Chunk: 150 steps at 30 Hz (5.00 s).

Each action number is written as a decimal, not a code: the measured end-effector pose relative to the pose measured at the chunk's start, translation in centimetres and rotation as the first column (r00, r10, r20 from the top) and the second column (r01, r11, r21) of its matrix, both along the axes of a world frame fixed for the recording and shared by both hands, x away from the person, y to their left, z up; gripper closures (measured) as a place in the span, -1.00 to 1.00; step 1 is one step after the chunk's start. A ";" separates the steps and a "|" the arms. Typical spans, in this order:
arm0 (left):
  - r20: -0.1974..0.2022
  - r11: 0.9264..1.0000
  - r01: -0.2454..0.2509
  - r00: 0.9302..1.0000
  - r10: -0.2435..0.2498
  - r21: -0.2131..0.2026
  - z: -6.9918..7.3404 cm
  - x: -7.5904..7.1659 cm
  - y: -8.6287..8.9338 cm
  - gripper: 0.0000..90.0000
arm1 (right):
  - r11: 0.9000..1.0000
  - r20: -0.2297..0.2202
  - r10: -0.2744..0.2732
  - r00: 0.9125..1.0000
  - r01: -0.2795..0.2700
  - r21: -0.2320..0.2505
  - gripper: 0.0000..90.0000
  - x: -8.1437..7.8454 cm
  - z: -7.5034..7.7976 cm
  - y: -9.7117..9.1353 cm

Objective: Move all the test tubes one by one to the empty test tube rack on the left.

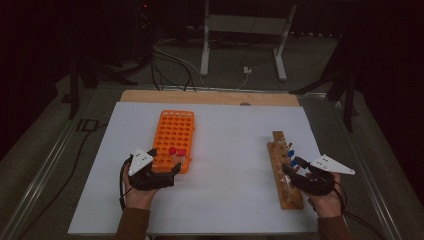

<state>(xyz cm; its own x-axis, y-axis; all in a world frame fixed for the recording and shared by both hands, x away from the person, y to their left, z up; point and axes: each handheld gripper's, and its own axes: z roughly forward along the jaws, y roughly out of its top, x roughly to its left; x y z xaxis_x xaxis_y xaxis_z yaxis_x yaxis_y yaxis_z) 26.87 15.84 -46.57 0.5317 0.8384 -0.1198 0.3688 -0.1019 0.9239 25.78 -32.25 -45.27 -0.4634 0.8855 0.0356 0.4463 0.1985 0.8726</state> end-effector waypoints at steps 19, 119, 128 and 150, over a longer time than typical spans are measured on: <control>0.004 1.000 0.003 1.000 -0.003 0.004 0.0 0.0 -0.4 -0.95 | 0.998 -0.026 -0.023 0.999 0.021 -0.065 0.67 0.4 -0.6 0.5; 0.020 0.918 0.388 0.920 -0.391 0.079 1.4 -0.2 -16.3 0.25 | 0.936 0.005 0.352 0.936 -0.352 0.025 0.68 0.6 4.5 12.5; 0.012 0.906 0.419 0.907 -0.420 0.059 1.3 -0.2 -16.4 0.68 | 0.934 -0.002 0.357 0.934 -0.356 0.030 0.68 0.6 4.3 12.5; 0.003 0.930 0.363 0.931 -0.364 0.058 1.3 0.2 -14.8 0.72 | 0.952 0.061 0.295 0.954 -0.299 0.071 -0.66 0.1 4.7 9.4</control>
<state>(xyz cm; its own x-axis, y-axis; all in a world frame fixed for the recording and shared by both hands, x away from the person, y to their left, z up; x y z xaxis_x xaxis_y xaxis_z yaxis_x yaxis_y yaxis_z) 27.07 1.09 -45.27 0.8027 0.5922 -0.0699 0.2848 -0.2779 0.9174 25.86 -22.89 -40.62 -0.7077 0.7031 0.0701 0.3341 0.2455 0.9100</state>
